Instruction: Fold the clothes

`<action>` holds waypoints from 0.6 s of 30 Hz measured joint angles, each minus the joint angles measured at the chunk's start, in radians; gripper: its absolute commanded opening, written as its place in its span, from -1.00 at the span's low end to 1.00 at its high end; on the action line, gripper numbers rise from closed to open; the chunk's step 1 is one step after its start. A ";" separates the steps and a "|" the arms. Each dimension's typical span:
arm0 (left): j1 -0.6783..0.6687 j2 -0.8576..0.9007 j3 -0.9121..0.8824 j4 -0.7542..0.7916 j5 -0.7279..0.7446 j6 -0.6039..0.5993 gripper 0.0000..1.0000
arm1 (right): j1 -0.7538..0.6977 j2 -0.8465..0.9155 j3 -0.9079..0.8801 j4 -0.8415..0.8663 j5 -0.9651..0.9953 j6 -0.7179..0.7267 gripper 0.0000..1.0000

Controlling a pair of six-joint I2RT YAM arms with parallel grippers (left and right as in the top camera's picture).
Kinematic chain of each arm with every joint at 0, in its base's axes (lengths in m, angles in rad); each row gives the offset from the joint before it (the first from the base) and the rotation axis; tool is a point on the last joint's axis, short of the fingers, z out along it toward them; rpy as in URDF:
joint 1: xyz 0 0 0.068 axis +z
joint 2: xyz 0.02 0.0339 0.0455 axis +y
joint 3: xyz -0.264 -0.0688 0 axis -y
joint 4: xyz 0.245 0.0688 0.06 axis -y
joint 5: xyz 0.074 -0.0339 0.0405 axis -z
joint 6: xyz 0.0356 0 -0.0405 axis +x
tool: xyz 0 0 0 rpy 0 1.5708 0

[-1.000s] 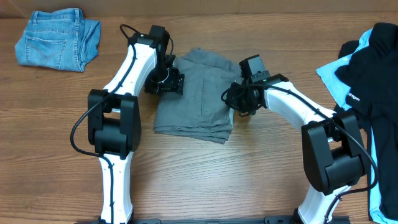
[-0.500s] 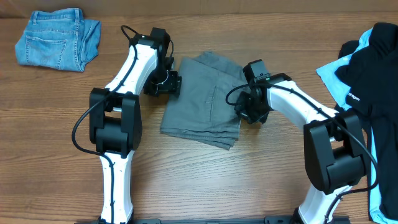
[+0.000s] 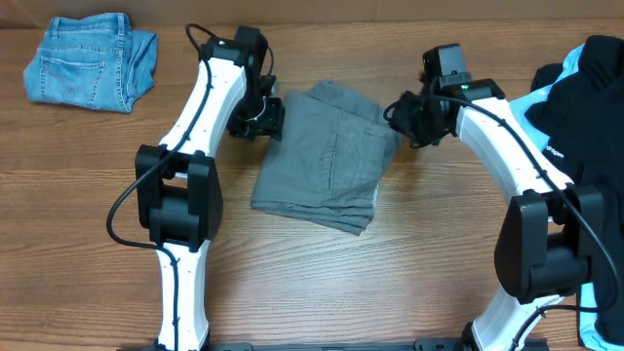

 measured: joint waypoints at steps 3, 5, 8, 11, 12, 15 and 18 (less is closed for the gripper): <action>-0.031 0.000 0.000 0.038 0.010 0.002 -0.37 | 0.010 0.003 0.000 0.056 -0.047 -0.020 -0.92; -0.052 0.000 0.000 0.051 0.015 0.000 -0.45 | 0.016 0.016 0.000 0.091 -0.064 -0.018 -0.93; -0.080 0.000 -0.002 0.053 0.016 0.000 -0.53 | 0.021 0.068 0.000 0.126 -0.083 -0.004 -0.92; -0.097 0.000 -0.014 0.063 0.019 0.000 -0.58 | 0.021 0.136 0.000 0.133 -0.090 0.005 -0.92; -0.100 0.000 -0.025 0.068 0.019 0.000 -0.58 | 0.021 0.159 0.000 0.133 -0.091 0.008 -0.92; -0.104 0.000 -0.060 0.095 0.013 0.000 -0.46 | 0.020 0.206 0.000 0.130 -0.089 0.010 -0.92; -0.103 0.000 -0.106 0.136 -0.007 0.000 -0.32 | 0.017 0.216 0.000 0.111 -0.071 0.023 -0.92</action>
